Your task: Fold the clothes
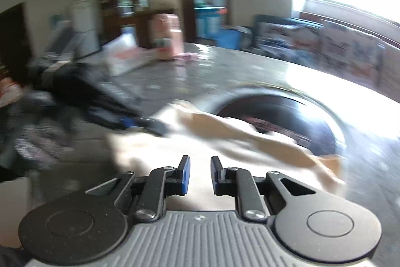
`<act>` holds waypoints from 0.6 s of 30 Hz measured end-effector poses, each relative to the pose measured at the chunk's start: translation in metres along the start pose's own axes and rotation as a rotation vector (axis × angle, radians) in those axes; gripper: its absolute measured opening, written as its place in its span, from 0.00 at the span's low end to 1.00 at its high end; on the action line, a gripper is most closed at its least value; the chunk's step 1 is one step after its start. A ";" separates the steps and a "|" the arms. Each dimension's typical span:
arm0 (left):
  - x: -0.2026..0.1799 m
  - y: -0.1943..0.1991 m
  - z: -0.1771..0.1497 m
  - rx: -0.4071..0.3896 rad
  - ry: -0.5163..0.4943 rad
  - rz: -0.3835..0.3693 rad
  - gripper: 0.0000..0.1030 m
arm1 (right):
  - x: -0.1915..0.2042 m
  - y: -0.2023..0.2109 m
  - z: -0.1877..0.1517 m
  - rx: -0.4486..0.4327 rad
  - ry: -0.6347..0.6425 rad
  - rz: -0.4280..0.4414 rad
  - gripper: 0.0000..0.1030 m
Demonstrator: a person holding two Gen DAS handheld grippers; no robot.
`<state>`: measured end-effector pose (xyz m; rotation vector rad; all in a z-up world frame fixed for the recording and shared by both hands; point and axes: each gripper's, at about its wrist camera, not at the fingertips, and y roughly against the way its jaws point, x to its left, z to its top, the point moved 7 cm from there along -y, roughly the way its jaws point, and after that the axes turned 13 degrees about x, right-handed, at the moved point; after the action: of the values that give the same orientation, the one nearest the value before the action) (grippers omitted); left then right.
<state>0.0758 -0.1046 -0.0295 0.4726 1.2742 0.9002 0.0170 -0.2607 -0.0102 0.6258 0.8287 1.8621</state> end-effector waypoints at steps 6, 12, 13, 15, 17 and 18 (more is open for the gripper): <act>-0.003 -0.002 0.000 -0.004 -0.018 0.017 0.16 | -0.076 -0.007 -0.016 0.030 -0.187 -0.097 0.15; -0.006 -0.004 0.000 -0.004 -0.039 0.036 0.16 | -0.112 -0.007 -0.025 0.020 -0.283 -0.112 0.18; -0.006 -0.004 0.000 -0.005 -0.043 0.040 0.16 | -0.116 -0.007 -0.025 0.018 -0.275 -0.141 0.18; -0.007 -0.005 0.000 -0.005 -0.052 0.047 0.16 | -0.120 -0.007 -0.026 0.013 -0.261 -0.179 0.20; -0.008 -0.005 0.000 -0.006 -0.062 0.054 0.16 | -0.123 -0.011 -0.026 0.022 -0.275 -0.166 0.22; -0.009 -0.006 0.000 -0.006 -0.067 0.057 0.16 | -0.124 -0.015 -0.026 0.029 -0.280 -0.165 0.26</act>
<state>0.0770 -0.1148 -0.0286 0.5324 1.2016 0.9286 0.0560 -0.3769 -0.0459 0.7912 0.7014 1.5726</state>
